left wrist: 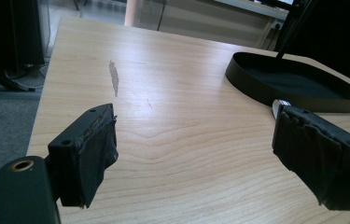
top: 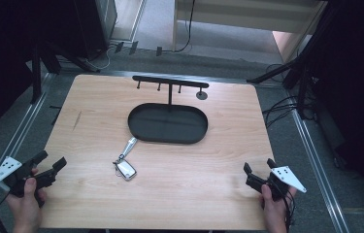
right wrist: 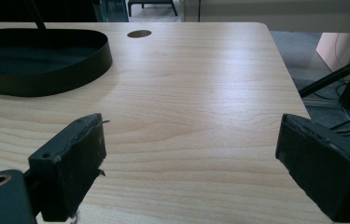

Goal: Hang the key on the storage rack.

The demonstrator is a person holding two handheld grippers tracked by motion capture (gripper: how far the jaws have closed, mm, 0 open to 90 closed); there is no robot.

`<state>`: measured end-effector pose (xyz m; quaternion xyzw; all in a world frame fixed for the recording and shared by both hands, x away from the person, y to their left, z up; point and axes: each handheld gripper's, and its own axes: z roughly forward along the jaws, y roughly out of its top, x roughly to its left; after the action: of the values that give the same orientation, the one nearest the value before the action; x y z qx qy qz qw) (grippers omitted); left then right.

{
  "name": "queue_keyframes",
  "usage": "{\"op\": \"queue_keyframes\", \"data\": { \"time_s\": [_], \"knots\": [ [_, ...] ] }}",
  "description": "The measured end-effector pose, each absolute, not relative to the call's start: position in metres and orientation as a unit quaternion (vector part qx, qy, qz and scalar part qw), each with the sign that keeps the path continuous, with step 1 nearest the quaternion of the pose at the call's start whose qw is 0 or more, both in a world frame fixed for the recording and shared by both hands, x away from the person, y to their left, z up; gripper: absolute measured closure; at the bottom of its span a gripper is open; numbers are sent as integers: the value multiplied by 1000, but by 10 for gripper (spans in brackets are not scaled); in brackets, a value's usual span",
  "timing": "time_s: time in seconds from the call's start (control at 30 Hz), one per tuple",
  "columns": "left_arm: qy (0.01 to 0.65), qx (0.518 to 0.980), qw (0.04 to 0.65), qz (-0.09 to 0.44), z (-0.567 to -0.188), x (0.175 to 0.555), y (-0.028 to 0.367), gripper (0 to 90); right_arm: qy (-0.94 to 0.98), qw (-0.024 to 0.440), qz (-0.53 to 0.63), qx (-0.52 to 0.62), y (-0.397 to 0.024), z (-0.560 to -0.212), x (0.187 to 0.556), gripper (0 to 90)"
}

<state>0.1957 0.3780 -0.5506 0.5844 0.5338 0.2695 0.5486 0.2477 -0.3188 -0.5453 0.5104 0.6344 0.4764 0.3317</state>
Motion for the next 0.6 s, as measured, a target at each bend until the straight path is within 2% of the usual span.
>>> {"op": "queue_keyframes", "data": {
  "time_s": [0.6],
  "knots": [
    [530, 603, 523, 286, -550, 198, 370, 142, 635, 332, 476, 510, -319, -545, 248, 83]
  ]
}}
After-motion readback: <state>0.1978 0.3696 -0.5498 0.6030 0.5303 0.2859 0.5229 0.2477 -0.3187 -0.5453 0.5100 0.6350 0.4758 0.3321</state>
